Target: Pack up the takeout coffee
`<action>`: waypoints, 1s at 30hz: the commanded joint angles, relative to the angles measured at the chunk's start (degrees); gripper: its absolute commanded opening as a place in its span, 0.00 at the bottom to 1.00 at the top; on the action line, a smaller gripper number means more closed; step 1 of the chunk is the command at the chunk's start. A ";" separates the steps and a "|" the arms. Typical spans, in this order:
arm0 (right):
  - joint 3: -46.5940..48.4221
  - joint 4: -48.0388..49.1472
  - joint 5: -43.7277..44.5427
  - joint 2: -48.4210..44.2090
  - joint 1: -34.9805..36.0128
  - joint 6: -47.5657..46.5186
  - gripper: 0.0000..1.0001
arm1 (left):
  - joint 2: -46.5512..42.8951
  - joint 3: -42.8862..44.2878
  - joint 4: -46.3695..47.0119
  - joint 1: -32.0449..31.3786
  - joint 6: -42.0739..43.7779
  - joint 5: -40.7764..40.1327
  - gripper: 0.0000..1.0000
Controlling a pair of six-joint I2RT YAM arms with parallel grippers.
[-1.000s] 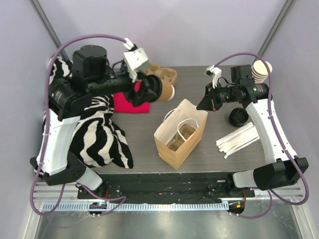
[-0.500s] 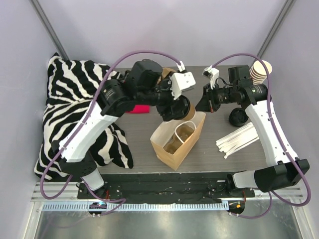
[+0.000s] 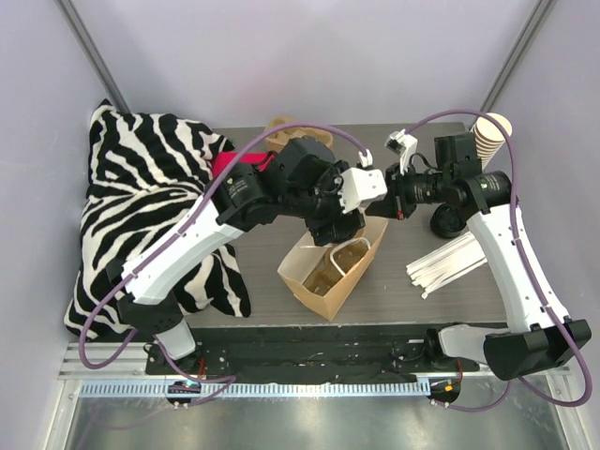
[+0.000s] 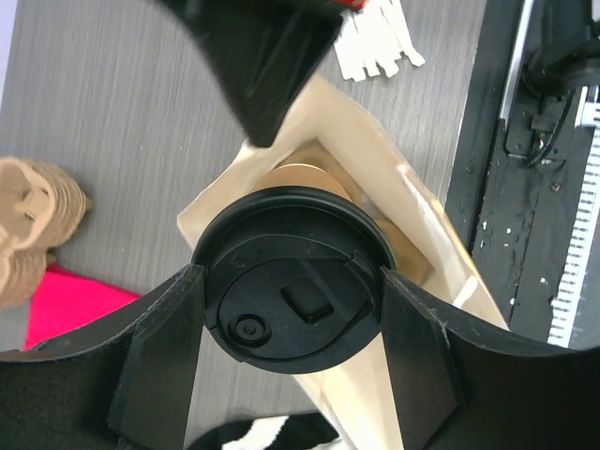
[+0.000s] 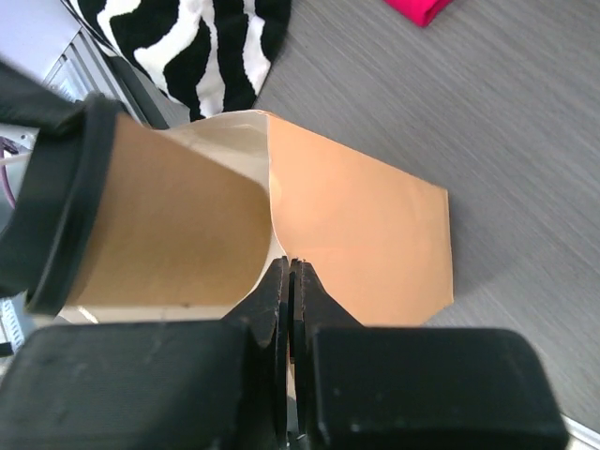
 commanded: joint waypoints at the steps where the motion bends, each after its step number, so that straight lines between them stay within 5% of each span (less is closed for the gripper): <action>1: -1.48 3.12 -0.65 -1.59 0.65 2.29 0.01 | -0.10 3.78 1.48 -2.15 3.15 -2.52 0.13; 21: -2.89 4.61 1.73 -2.64 2.14 5.10 0.01 | 7.90 12.15 -3.43 -6.72 10.18 -5.51 0.13; 30: -4.90 4.09 2.34 -4.75 2.14 5.10 0.01 | 4.40 3.38 -7.04 -6.72 11.50 -6.48 0.11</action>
